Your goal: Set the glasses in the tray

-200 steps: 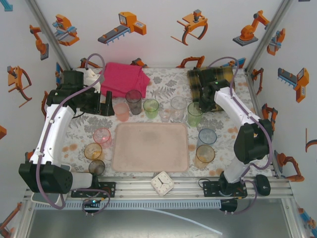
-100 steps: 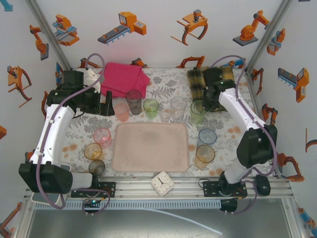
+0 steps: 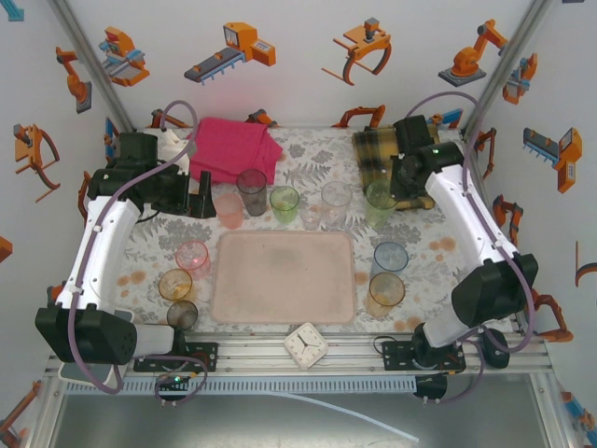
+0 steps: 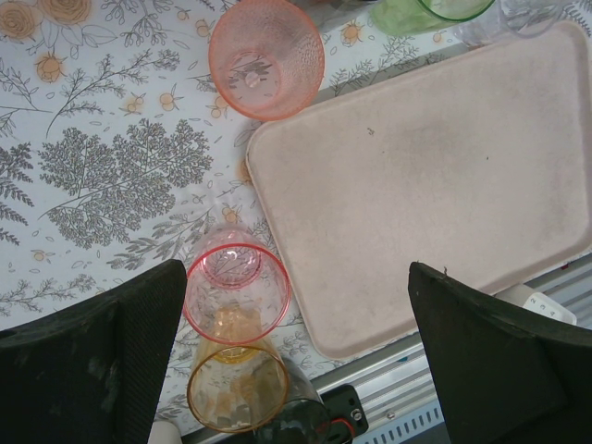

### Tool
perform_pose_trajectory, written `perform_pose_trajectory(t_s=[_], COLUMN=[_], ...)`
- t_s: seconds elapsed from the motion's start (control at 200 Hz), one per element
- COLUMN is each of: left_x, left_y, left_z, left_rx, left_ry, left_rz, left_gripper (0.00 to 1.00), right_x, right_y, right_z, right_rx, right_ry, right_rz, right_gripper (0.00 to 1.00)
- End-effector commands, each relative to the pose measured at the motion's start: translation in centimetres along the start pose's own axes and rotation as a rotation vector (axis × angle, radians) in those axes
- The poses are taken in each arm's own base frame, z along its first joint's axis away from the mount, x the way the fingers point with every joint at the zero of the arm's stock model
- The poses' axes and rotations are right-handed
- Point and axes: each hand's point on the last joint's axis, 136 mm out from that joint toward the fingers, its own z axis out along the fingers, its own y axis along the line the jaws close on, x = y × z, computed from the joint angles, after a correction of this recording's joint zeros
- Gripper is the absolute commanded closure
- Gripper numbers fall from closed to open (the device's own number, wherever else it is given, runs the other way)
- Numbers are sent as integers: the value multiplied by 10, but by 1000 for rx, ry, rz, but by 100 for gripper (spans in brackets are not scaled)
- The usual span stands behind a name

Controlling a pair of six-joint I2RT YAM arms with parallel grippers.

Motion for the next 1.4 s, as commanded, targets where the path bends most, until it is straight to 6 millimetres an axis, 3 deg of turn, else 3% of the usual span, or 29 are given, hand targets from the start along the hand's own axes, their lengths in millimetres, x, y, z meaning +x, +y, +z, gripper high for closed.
perform_pose_trajectory(t_s=[0.0, 0.265, 0.491, 0.716, 0.836, 0.986, 1.192, 1.392], left_x=[-3, -4, -8, -15, -17, -15, -18, -17], left_y=[-6, -2, 12, 27, 37, 49, 52, 69], left_z=[-2, -3, -3, -8, -12, -19, -32, -47], left_rx=[24, 0, -77, -160, -196, -209, -242, -331], left_ry=[-7, -8, -21, -46, -67, -99, -133, -162], left_rz=[-4, -7, -23, -60, -104, -182, -168, -204], left_gripper=[3, 3, 3, 3, 3, 3, 3, 3], right_x=[-8, -5, -3, 5, 14, 28, 54, 90], right_y=[-6, -5, 15, 49, 73, 106, 176, 238], right_z=[-30, -59, -89, -123, -136, -139, -142, -130], right_rx=[-6, -28, -55, -149, -206, -253, -362, -444], right_ry=[-43, -49, -62, -88, -106, -98, -82, -35], right_rz=[-16, -46, -128, -197, -234, -303, -429, -539], right_gripper=[100, 100, 100, 100, 100, 100, 100, 100])
